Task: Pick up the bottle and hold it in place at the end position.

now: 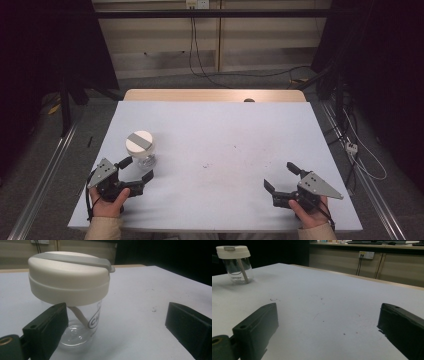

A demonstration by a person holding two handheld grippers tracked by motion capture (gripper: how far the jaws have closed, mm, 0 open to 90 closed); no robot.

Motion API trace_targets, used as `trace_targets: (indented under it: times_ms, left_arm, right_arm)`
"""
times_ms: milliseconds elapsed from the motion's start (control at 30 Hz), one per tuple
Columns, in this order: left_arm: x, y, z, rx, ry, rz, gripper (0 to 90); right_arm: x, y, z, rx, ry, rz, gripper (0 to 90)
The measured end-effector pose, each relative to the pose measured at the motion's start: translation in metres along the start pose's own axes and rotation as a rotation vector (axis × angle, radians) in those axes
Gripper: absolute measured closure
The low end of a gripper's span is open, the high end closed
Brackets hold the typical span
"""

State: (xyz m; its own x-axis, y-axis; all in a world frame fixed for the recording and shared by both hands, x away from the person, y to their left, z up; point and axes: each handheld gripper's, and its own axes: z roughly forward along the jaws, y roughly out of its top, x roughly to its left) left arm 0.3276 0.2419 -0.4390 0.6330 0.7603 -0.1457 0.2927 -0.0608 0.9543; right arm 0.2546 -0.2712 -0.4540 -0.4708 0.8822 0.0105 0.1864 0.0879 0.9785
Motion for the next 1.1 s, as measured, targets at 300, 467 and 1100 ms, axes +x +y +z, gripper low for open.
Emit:
trace_targets:
  times_ms: [300, 467, 1100]
  left_arm:
    - [0.004, 0.001, 0.001, 0.005, 0.019, -0.009, 4.3]
    - [0.007, 0.003, 0.002, 0.003, 0.046, -0.008, 4.2]
    - [0.022, 0.004, 0.018, 0.029, 0.123, -0.029, 4.0]
  right_arm:
    - [0.001, 0.001, 0.0, -0.003, 0.003, -0.004, 2.9]
    - [0.0, 0.001, 0.001, -0.004, 0.003, -0.005, 2.8]
    - [0.003, 0.002, 0.002, -0.007, 0.004, -0.021, 2.7]
